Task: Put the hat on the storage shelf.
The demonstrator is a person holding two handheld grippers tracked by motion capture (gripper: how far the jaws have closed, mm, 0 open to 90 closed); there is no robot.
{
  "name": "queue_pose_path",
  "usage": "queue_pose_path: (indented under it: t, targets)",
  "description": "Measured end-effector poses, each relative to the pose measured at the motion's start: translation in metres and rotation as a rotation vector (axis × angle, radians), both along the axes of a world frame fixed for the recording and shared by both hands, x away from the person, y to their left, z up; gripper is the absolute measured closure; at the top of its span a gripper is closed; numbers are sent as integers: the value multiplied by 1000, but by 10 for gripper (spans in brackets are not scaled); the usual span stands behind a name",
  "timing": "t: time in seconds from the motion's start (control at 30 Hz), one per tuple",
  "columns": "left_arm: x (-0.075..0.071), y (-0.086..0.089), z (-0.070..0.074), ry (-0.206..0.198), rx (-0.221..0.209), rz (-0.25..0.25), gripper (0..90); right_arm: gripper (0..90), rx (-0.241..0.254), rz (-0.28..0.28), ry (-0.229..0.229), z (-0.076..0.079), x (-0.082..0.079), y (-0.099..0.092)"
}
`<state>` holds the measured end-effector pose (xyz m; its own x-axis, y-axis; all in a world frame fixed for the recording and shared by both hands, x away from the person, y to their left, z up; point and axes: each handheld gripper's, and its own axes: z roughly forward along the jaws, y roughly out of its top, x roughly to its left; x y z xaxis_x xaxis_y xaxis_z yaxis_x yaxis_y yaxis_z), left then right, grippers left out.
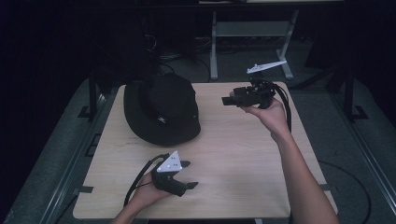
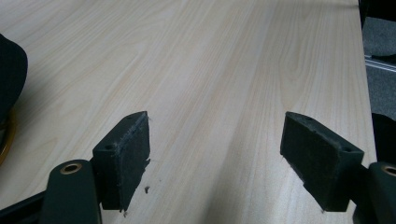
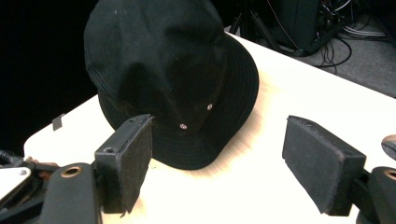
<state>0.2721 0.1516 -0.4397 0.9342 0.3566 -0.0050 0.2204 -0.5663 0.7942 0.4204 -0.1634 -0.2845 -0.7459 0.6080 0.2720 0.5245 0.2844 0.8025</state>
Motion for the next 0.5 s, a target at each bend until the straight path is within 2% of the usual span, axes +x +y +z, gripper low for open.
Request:
queue_pose_path:
  t: [0.5]
  targets:
    - [0, 0, 0, -3, -3, 3, 236, 221, 10, -28, 15, -15, -16, -22]
